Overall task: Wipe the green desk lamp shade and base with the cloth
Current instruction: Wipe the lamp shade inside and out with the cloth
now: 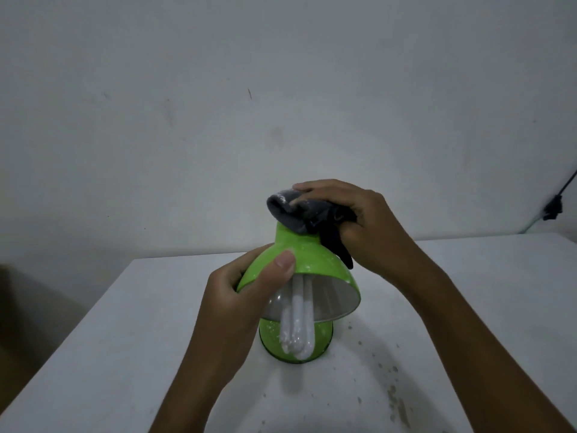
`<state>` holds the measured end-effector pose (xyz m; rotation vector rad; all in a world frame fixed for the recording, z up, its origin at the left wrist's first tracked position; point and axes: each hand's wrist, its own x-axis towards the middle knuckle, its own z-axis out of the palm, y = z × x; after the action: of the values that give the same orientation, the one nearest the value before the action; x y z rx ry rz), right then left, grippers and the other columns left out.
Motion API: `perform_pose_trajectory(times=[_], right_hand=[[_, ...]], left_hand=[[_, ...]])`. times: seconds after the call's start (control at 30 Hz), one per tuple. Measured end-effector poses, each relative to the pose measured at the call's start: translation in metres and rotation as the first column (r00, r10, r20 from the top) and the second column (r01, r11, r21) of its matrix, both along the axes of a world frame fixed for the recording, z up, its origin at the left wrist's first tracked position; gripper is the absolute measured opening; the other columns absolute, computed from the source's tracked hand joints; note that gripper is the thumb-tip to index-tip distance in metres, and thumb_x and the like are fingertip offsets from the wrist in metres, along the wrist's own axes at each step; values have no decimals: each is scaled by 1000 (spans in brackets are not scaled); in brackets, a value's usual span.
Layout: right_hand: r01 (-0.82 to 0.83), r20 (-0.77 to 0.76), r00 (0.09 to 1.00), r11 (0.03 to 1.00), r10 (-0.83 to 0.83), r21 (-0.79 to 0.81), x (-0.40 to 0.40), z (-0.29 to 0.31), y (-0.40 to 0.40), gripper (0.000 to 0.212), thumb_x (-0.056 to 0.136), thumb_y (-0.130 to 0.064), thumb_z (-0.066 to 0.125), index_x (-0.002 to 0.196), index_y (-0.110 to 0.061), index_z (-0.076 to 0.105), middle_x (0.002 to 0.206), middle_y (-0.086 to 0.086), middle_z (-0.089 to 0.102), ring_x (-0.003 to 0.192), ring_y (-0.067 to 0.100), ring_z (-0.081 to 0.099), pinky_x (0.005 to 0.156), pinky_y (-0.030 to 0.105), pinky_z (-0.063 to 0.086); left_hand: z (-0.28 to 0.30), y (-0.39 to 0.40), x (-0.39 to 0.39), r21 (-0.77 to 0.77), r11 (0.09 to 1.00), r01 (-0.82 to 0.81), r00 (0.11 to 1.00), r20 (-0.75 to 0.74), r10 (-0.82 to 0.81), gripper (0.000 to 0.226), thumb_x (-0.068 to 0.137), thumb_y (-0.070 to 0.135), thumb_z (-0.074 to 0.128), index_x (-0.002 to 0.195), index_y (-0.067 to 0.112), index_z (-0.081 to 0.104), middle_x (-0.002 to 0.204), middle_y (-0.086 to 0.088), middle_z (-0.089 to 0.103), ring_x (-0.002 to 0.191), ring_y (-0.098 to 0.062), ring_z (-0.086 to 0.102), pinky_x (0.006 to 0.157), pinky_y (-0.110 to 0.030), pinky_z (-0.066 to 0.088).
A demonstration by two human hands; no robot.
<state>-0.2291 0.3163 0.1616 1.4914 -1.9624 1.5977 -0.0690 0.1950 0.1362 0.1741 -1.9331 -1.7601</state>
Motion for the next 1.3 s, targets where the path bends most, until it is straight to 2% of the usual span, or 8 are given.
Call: perform_pose_trajectory(times=[0.13,0.33,0.53,0.67,0.9,1.13,1.2,1.3], right_hand=[[71,-19,997,996,-72,-48,4,-6,-2,69,57,20,39,111,-7,73,121,0,69,119,8,60,102,23,47],[25,-254,967,997,-4,78,14,8,0,62,61,14,44,107,-12,75,123,2,68,118,18,60,100,30,48],[54,-47,997,998,-56,-41,9,-14,22,67,55,15,35,103,-12,73,116,1,69,115,9,62,98,22,48],[65,38,997,998,-65,-1,16,-4,25,62,69,18,39,110,-15,71,111,-5,71,109,3,63,91,15,48],[-51,-171,983,990,74,135,30,18,18,62,67,16,39,114,-11,70,112,0,70,108,13,63,93,25,50],[-114,267,960,991,90,75,24,-12,51,53,91,18,42,109,-23,71,95,-9,74,88,6,70,71,22,53],[-104,244,966,992,83,76,26,-4,48,47,94,13,45,114,-22,69,95,-13,73,87,0,69,73,17,52],[-88,62,995,991,82,103,40,13,37,54,86,18,47,121,-18,68,113,-8,72,111,6,64,95,23,51]], left_hand=[[-1,6,-2,-15,1000,-16,1000,-15,16,49,64,59,65,92,22,78,88,-3,76,88,-21,73,82,-47,58],[-6,4,1,31,998,-50,997,-64,52,46,68,57,63,92,21,78,91,-5,76,92,-27,72,86,-55,56],[-6,8,-1,38,997,-73,995,-62,76,45,66,58,63,89,22,78,86,-2,76,90,-24,72,87,-56,55],[-4,11,-2,12,996,-89,994,-65,89,49,67,61,62,90,20,78,86,-4,76,90,-27,72,87,-59,55],[-3,7,-2,55,991,-119,989,-80,123,48,67,60,61,85,18,77,85,-9,74,92,-34,70,86,-62,54],[-7,15,-3,23,994,-108,991,-79,109,43,67,60,62,85,24,78,81,2,75,84,-18,71,80,-49,56],[-7,16,-4,8,993,-115,990,-86,115,42,67,61,61,83,26,77,78,4,74,80,-14,71,75,-43,57],[-4,19,-3,-21,991,-129,987,-100,127,37,68,63,59,75,29,75,69,12,69,69,-2,66,66,-30,51]])
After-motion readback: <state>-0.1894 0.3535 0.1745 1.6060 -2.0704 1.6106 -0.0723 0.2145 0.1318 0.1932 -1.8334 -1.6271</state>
